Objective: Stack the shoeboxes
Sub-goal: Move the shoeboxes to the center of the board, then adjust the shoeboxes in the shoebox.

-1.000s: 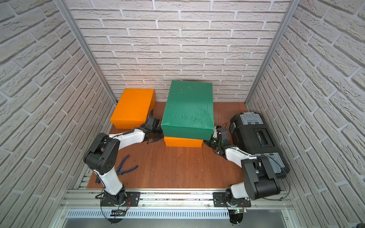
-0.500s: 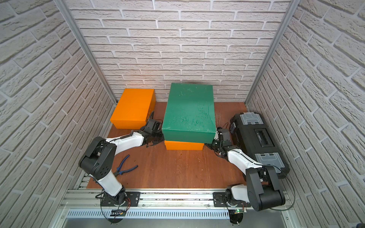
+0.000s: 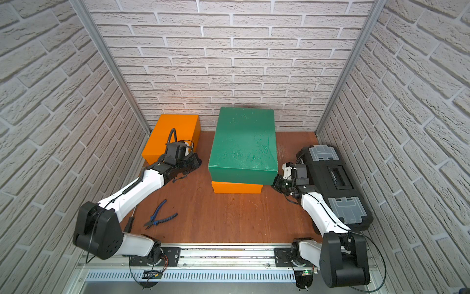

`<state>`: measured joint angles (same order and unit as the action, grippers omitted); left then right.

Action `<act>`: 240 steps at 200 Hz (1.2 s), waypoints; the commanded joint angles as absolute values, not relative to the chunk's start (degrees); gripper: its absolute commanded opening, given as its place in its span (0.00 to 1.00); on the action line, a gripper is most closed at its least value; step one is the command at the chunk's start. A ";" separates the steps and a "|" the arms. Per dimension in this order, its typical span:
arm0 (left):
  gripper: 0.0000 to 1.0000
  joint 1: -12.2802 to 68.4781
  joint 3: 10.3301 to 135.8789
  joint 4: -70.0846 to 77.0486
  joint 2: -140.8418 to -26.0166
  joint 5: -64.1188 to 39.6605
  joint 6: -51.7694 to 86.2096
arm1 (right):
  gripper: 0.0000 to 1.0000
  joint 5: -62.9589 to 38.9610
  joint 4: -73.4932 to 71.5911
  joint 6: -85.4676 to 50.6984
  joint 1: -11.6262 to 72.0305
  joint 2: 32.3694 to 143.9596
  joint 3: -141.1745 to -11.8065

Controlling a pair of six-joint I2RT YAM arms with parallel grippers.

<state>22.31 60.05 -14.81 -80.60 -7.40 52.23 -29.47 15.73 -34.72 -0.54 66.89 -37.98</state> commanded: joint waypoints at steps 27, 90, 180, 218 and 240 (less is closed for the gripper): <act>0.04 25.27 64.96 -17.79 -82.34 -9.50 50.97 | 0.09 -33.68 16.87 -32.77 -0.44 62.95 -43.08; 0.03 27.21 67.18 -16.26 -85.27 -11.09 52.62 | 0.10 -34.10 15.68 -33.92 3.17 67.24 -47.62; 0.04 32.64 66.83 -16.56 -84.52 -8.70 54.23 | 0.09 -32.51 15.90 -33.94 4.50 67.72 -48.80; 0.03 33.76 66.64 -17.80 -83.20 -6.69 53.90 | 0.10 -32.70 16.04 -34.71 4.77 65.82 -47.94; 0.03 33.71 66.03 -18.08 -82.53 -5.74 53.96 | 0.10 -32.60 16.98 -34.21 4.91 64.62 -47.36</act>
